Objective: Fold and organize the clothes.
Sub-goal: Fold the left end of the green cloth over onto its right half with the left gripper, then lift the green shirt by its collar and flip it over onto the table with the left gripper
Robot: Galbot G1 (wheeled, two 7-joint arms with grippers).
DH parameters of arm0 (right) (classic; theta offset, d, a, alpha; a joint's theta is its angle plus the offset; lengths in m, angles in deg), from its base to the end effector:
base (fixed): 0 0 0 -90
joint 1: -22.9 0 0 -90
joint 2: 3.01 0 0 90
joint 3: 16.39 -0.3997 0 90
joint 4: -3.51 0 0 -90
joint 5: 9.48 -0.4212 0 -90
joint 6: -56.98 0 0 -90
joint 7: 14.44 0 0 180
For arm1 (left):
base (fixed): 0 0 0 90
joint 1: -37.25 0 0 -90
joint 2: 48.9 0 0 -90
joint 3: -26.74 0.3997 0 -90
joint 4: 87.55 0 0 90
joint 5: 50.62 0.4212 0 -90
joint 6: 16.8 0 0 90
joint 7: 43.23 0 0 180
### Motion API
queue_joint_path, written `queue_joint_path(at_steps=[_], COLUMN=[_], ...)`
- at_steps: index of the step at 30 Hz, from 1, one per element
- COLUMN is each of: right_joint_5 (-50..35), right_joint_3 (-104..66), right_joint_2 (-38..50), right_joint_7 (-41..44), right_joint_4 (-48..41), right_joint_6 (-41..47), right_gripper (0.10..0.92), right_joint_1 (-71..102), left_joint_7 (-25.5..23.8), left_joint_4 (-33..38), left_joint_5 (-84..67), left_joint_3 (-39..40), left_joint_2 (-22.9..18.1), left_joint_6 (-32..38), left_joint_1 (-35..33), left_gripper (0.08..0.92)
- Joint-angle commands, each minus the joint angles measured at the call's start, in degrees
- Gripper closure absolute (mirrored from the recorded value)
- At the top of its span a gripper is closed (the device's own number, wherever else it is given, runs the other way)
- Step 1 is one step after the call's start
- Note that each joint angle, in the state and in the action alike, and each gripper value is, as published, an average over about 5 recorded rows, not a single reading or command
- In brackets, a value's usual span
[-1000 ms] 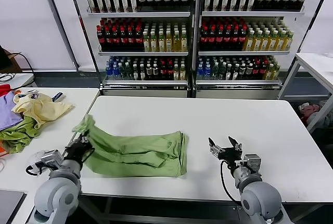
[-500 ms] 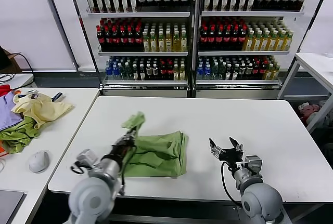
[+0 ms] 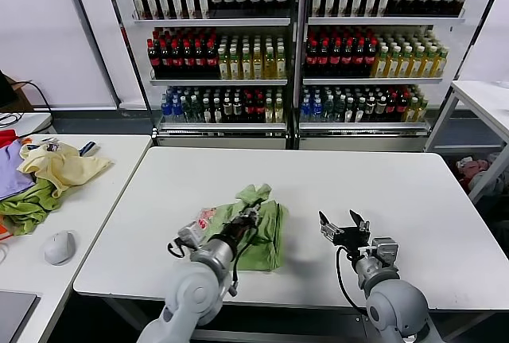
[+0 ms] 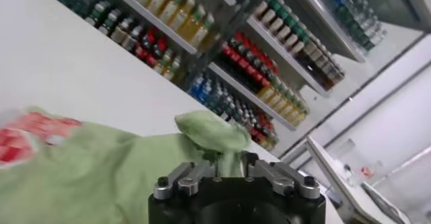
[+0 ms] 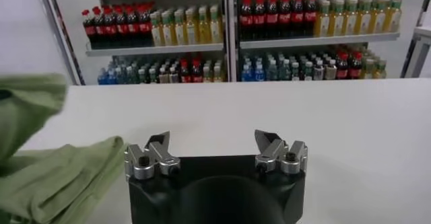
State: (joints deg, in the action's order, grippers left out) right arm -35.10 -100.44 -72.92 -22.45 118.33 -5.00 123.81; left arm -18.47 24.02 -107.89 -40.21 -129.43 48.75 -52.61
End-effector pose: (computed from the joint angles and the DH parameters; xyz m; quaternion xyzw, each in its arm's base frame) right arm 0.3312 -0.0393 -0.2909 0.0687 -0.9845 -0.0272 0.1588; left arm 0.3611 -0.1110 -0.2659 -0.1576 -0.9099 0.3201 0.2115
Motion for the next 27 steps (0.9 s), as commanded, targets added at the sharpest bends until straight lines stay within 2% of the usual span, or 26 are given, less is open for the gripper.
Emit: queue_joint_path(at_steps=[1, 6, 10, 15, 20, 27], right_joint_5=[0.20, 0.23, 0.22, 0.24, 0.56, 0.88], right_joint_3=[-0.17, -0.63, -1.00, -1.13, -0.79, -0.40], right_joint_2=[-0.26, -0.34, -0.30, -0.23, -0.50, -0.54], right_joint_7=[0.06, 0.13, 0.21, 0.28, 0.29, 0.18], right_joint_4=[-0.02, 0.14, 0.40, 0.43, 0.40, 0.58], right_joint_6=[-0.06, -0.13, -0.23, -0.42, -0.53, -0.43], right_gripper=[0.203, 0.203, 0.203, 0.203, 0.203, 0.203], right_joint_1=[0.11, 0.46, 0.72, 0.78, 0.79, 0.66], left_joint_7=[-2.83, -4.05, -4.42, -3.04, -0.79, 1.29], left_joint_4=[-4.55, 1.67, 5.49, 2.44, -2.88, -7.90], left_joint_5=[7.13, 7.11, 8.92, 22.33, 33.48, 38.40], left_joint_3=[5.27, 3.87, -0.35, -5.93, -7.19, -5.57], left_joint_2=[-1.67, 0.09, 3.33, 8.37, 10.36, 9.02], left_joint_6=[0.80, 0.79, 1.64, 4.84, 5.12, 1.48], left_joint_1=[2.98, -0.31, -3.11, -5.99, -8.58, -7.90], left_gripper=[0.580, 0.433, 0.320, 0.199, 0.178, 0.177])
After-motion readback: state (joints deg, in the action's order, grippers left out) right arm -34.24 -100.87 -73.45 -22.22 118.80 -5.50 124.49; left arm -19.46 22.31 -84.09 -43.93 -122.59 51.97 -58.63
